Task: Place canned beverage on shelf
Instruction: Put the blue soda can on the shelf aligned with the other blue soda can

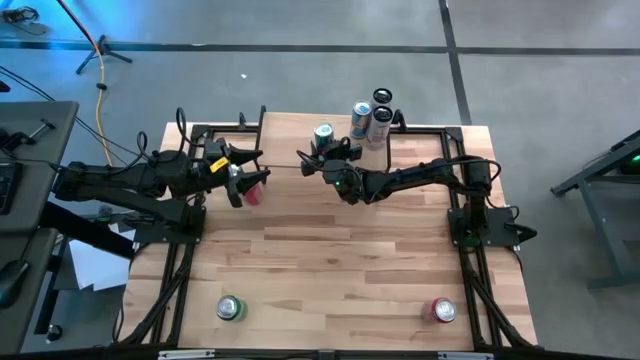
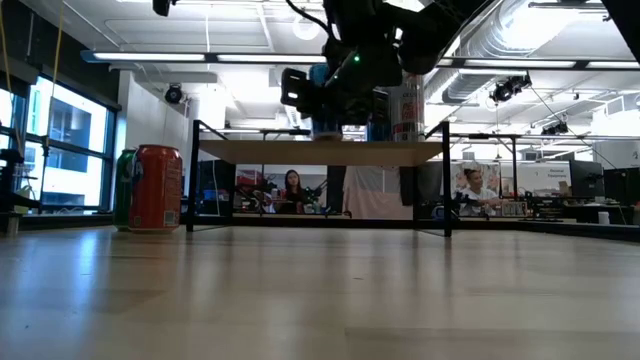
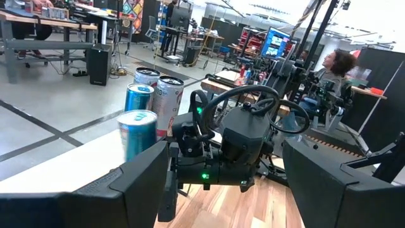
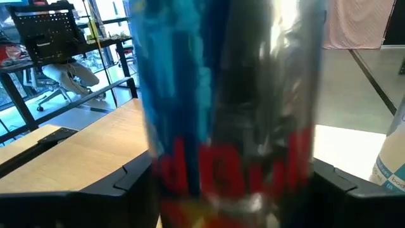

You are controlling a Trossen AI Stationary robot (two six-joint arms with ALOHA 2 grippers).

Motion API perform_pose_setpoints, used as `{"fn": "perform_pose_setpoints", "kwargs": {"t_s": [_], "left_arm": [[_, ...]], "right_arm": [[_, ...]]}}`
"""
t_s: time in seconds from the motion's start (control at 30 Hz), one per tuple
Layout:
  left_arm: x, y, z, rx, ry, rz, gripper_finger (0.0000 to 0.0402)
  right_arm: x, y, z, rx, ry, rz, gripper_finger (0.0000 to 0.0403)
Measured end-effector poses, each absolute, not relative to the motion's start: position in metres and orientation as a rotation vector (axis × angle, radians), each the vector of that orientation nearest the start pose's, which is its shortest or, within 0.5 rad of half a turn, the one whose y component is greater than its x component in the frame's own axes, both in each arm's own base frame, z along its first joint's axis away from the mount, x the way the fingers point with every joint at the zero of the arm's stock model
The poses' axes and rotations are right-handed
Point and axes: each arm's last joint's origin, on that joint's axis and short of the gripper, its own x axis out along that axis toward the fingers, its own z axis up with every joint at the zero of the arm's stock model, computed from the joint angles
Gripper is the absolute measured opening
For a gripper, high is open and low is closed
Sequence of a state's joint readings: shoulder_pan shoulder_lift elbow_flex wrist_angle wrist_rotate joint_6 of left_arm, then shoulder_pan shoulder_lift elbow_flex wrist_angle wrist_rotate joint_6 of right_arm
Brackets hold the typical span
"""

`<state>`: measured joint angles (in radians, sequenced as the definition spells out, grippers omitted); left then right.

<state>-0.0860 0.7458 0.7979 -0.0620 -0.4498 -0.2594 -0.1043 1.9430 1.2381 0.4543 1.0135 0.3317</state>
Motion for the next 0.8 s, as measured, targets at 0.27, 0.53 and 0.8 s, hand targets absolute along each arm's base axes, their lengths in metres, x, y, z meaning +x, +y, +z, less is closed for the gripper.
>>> {"fn": "perform_pose_setpoints", "kwargs": {"t_s": [0.27, 0.53, 0.8], "left_arm": [[0.162, -0.001, 0.354, -0.254, -0.037, 0.361, 0.0268], [0.162, -0.001, 0.354, -0.254, -0.037, 0.361, 0.0268], [0.162, -0.001, 0.354, -0.254, -0.037, 0.361, 0.0268]], "right_arm": [[0.418, -0.065, 0.215, 0.147, 0.077, -1.114, 0.0261], [0.418, -0.060, 0.215, 0.135, 0.081, -1.111, 0.0261], [0.419, -0.057, 0.217, 0.146, 0.063, -1.105, 0.0261]]}}
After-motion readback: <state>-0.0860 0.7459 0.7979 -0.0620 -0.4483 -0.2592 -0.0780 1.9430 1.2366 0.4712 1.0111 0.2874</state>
